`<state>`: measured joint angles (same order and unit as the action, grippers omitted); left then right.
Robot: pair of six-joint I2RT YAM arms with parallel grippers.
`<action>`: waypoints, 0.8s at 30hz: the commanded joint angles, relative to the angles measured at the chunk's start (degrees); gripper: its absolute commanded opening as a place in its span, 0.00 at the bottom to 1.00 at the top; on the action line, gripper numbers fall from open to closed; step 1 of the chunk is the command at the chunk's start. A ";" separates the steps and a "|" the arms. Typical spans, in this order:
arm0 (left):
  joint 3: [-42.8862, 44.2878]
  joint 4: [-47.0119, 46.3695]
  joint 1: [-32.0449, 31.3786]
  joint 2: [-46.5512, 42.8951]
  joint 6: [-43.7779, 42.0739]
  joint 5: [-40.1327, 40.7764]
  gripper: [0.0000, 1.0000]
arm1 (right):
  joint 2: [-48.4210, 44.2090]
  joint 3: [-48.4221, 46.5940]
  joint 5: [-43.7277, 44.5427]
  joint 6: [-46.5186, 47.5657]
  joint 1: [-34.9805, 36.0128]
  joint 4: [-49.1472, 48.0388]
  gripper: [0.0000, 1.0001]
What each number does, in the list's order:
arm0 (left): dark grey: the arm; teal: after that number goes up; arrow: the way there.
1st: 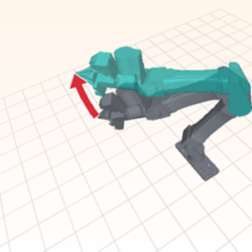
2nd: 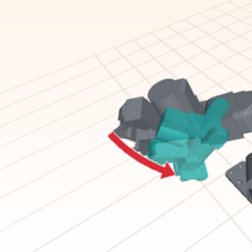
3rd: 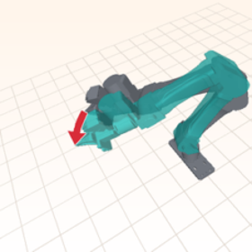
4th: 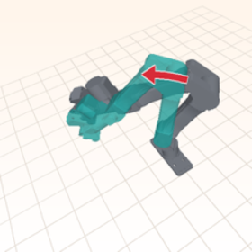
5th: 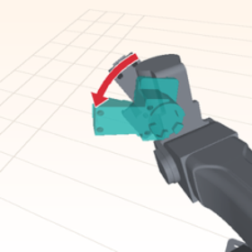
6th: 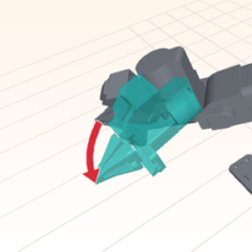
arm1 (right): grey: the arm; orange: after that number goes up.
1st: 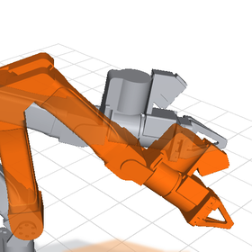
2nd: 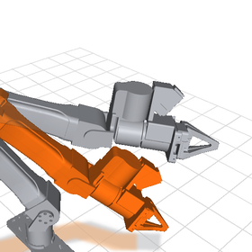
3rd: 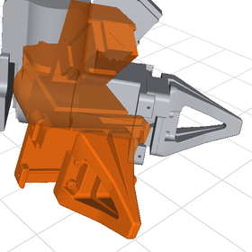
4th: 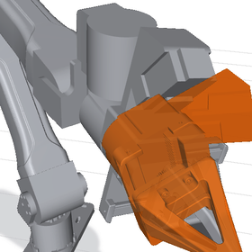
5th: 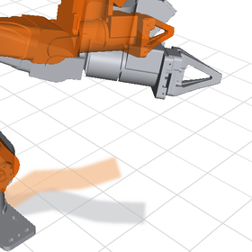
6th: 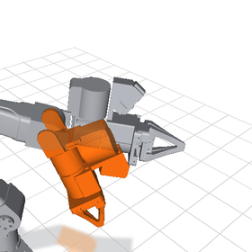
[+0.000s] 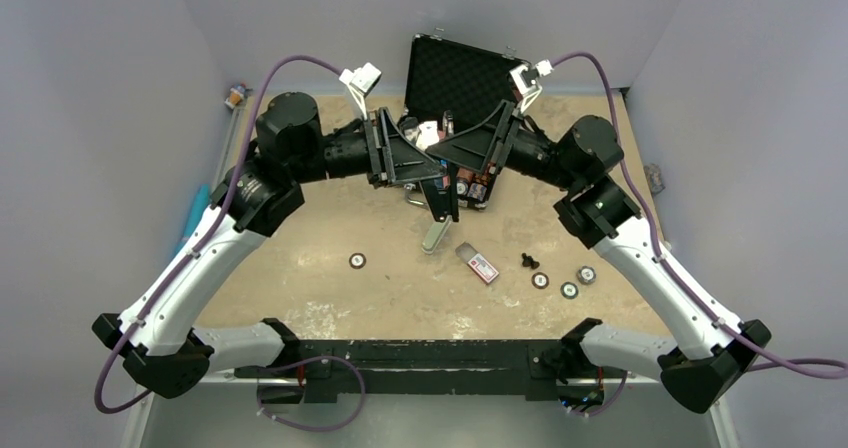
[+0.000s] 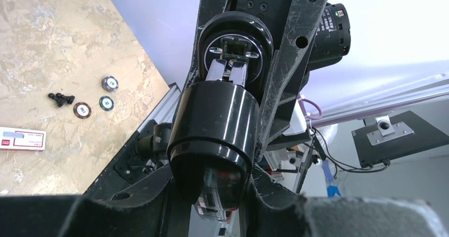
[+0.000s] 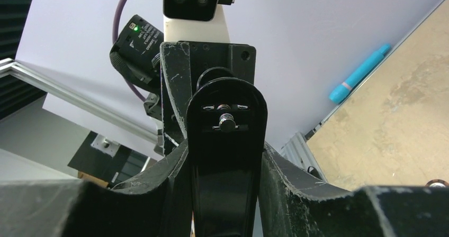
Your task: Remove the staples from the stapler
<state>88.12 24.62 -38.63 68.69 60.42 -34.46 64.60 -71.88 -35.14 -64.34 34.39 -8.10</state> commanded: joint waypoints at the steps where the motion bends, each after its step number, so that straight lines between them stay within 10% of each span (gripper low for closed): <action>1: 2.81 -5.70 0.41 -1.99 2.06 -3.24 0.00 | -2.17 0.44 -0.81 1.41 -0.03 -3.22 0.00; 9: 2.72 -0.11 0.41 -2.96 -1.06 -2.99 0.73 | -3.03 -0.78 2.08 2.92 -0.03 1.42 0.00; 24: 0.25 27.56 1.37 -11.17 -11.11 14.80 0.83 | -1.67 -0.20 5.69 6.23 0.10 9.25 0.00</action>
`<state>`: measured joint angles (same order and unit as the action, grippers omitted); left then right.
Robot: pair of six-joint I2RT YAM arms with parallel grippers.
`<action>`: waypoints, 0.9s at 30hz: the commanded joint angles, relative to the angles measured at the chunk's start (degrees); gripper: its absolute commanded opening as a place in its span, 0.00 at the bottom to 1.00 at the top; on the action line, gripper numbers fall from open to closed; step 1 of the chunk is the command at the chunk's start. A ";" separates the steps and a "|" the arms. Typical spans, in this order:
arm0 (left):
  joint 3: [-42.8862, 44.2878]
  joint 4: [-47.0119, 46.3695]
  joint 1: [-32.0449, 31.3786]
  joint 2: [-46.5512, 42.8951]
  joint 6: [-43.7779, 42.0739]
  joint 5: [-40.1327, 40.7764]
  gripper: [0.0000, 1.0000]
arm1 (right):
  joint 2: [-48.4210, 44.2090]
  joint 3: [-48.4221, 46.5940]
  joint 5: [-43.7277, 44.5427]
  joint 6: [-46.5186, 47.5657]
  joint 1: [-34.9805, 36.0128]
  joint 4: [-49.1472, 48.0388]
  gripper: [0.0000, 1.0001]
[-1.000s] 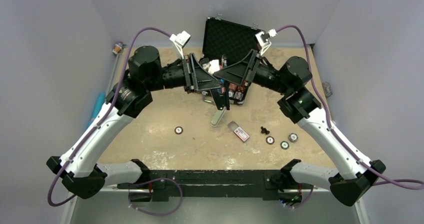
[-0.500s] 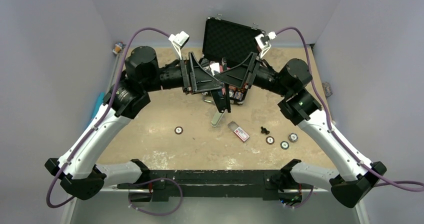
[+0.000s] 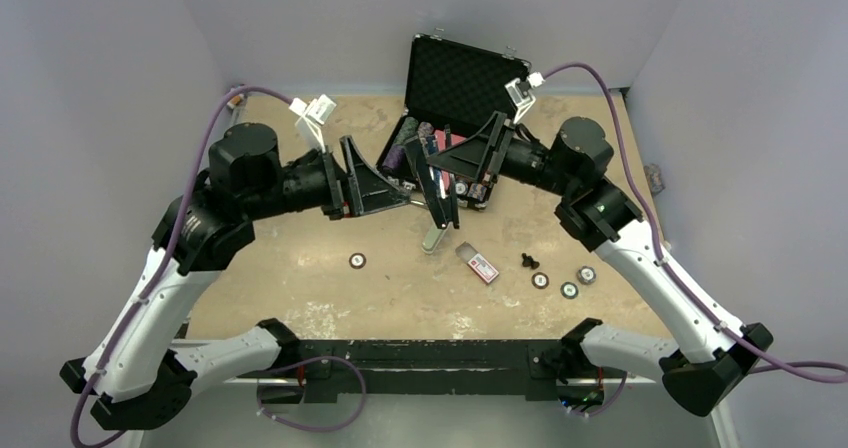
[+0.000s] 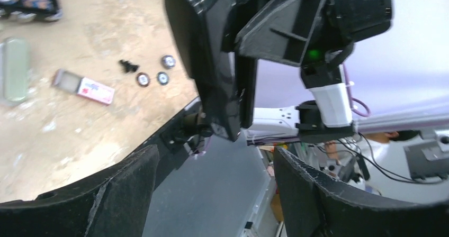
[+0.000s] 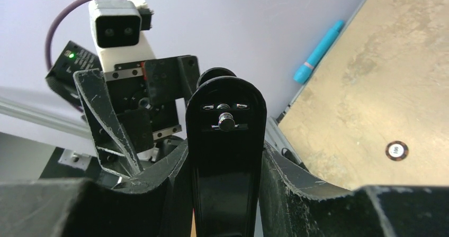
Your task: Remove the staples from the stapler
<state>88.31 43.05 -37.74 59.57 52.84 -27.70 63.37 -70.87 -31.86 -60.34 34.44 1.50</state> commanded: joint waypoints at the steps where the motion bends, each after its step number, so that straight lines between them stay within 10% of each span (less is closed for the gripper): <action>1: 0.07 11.02 0.47 -2.39 -3.94 10.05 0.83 | -0.25 -1.13 2.74 2.98 0.12 0.70 0.00; 11: 0.40 19.64 7.45 -0.10 -8.97 16.07 0.78 | 6.36 -1.92 13.86 12.08 4.47 13.56 0.00; 27: -11.55 4.52 18.38 15.17 -11.74 6.92 0.49 | 26.37 -1.82 15.44 18.92 9.03 15.43 0.00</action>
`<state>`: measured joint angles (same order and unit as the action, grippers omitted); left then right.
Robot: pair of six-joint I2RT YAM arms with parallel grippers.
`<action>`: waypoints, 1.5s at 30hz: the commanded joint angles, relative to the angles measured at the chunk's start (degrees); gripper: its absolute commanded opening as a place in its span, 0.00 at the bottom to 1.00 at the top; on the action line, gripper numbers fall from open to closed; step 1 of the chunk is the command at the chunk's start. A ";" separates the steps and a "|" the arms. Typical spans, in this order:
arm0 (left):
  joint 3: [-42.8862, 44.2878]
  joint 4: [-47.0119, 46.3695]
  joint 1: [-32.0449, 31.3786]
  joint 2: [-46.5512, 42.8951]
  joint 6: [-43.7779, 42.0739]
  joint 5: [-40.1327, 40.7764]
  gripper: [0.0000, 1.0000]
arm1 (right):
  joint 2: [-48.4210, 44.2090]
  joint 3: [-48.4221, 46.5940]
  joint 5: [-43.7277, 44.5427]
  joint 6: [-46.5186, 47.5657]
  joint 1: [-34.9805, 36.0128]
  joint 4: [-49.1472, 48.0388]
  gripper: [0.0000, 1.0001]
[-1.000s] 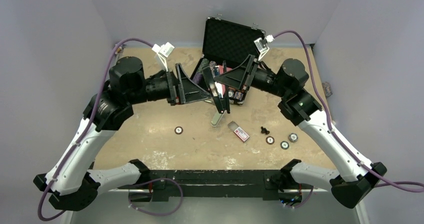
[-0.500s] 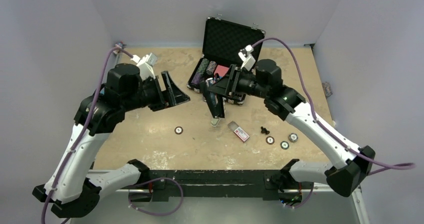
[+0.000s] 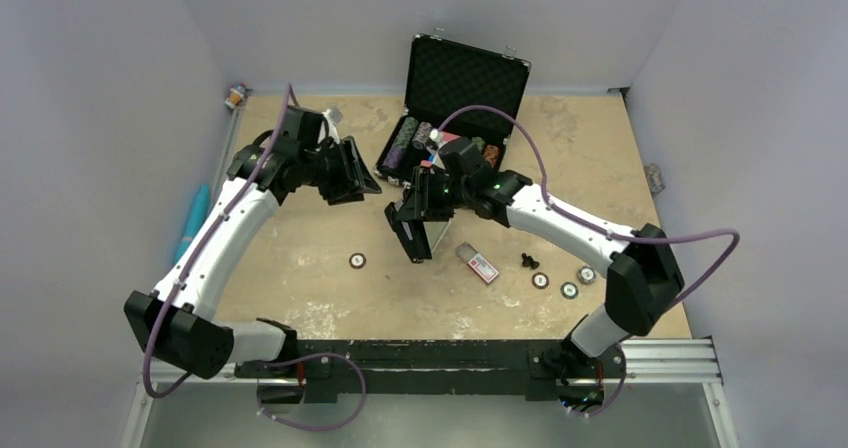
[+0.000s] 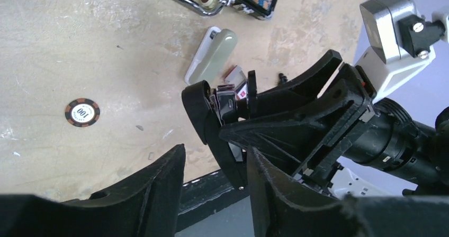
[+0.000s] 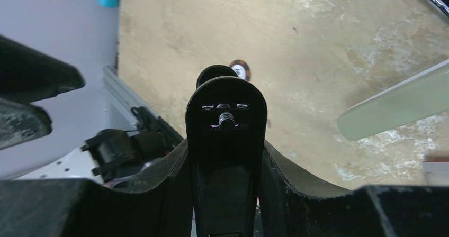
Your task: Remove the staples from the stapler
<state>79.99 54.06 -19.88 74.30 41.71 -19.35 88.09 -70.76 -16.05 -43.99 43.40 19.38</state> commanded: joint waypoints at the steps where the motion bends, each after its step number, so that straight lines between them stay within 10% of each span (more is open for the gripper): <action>1: -4.50 -7.53 0.46 0.83 -0.26 -1.22 0.43 | 2.69 -1.90 -0.45 2.87 0.10 -2.08 0.00; 10: -16.62 -18.51 0.48 4.87 3.99 -3.19 0.00 | 7.38 -0.91 -1.80 3.46 0.11 -2.04 0.00; 45: -17.93 -26.50 -2.27 17.90 4.69 -6.40 0.00 | 12.36 -3.25 -3.30 5.86 0.13 -2.04 0.00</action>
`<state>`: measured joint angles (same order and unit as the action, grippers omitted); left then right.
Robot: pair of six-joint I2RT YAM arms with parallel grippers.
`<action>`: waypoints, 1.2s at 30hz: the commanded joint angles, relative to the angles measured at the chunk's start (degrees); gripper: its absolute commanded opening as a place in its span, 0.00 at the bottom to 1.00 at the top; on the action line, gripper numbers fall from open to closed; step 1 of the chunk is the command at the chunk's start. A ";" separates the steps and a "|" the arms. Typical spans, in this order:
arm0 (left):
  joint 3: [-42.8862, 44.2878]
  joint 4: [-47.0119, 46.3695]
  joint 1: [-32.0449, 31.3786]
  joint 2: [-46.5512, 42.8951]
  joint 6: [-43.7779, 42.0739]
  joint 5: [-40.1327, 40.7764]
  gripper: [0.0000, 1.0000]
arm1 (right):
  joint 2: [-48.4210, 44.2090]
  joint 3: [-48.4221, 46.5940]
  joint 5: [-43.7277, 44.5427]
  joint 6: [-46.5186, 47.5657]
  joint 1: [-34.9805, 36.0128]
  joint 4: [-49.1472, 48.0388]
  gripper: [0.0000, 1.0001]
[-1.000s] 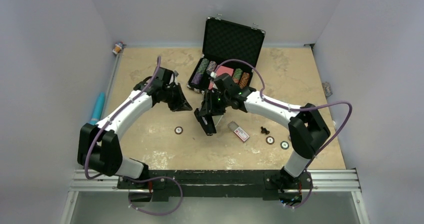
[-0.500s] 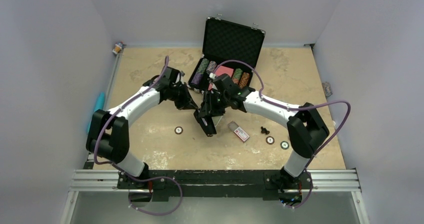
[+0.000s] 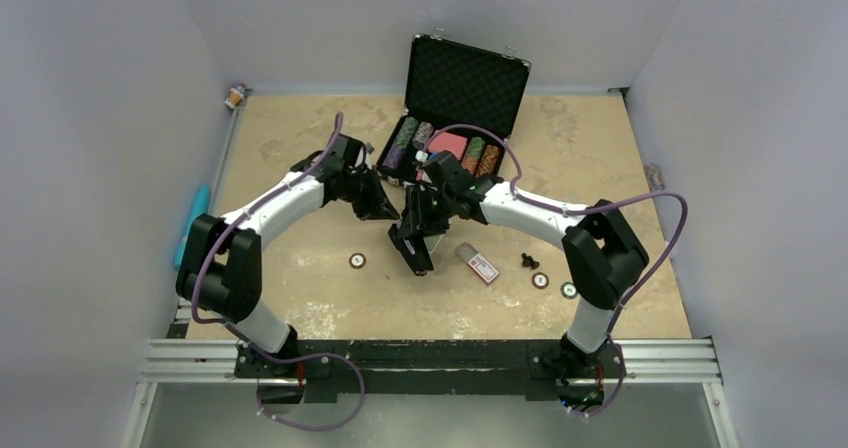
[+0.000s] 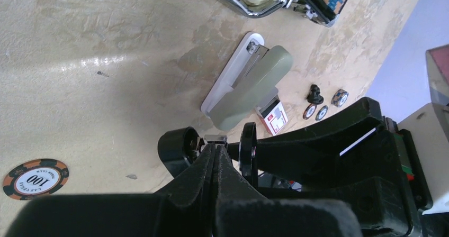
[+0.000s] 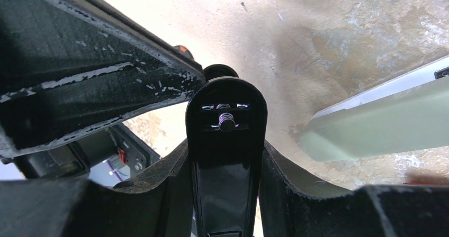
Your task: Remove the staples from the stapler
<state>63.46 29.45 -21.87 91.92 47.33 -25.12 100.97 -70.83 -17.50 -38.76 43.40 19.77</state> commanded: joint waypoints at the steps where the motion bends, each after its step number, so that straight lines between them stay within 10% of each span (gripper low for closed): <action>1: -1.67 -1.98 -0.28 0.56 -0.89 -0.53 0.00 | -0.44 -3.10 -1.84 0.66 0.10 -2.49 0.00; 36: -13.21 -2.56 -0.97 -2.78 -2.84 -1.22 0.00 | -1.04 -8.31 0.71 1.08 -2.87 0.43 0.00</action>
<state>54.33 25.34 -21.89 93.56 46.22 -25.17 102.00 -72.40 -17.41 -37.69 43.00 23.16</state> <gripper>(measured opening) 0.011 0.426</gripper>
